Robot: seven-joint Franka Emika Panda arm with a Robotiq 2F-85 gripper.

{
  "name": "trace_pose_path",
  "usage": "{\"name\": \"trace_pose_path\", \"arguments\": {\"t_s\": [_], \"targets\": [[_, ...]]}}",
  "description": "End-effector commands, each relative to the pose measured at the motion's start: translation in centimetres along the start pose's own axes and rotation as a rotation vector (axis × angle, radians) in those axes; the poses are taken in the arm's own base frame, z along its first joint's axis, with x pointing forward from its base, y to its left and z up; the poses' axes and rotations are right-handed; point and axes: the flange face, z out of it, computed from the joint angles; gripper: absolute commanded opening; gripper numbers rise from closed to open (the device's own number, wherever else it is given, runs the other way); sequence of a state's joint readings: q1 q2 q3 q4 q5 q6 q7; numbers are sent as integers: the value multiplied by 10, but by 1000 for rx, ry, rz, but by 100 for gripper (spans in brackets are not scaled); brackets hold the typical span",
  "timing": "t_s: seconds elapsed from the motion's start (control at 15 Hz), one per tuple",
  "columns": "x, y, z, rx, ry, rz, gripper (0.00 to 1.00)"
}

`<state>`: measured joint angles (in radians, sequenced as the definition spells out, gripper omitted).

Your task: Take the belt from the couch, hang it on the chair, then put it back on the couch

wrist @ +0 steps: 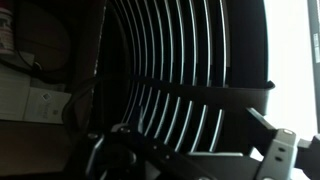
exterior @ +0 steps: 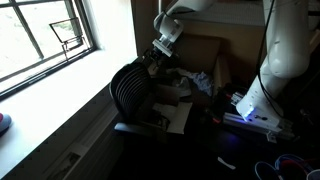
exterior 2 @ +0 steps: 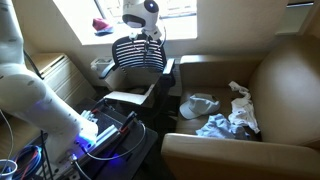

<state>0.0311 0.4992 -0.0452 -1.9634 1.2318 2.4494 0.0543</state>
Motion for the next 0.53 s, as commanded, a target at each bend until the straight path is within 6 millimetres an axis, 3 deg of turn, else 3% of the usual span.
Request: {"name": "trace_pose_path", "arguments": {"t_s": [0.0, 0.27, 0.4, 0.47], "targets": [[-40, -9, -11, -38, -43, -191, 100], [-95, 8, -5, -157, -175, -335, 100], [-107, 19, 3, -241, -198, -420, 100], [-96, 3, 7, -190, -174, -351, 100]]}}
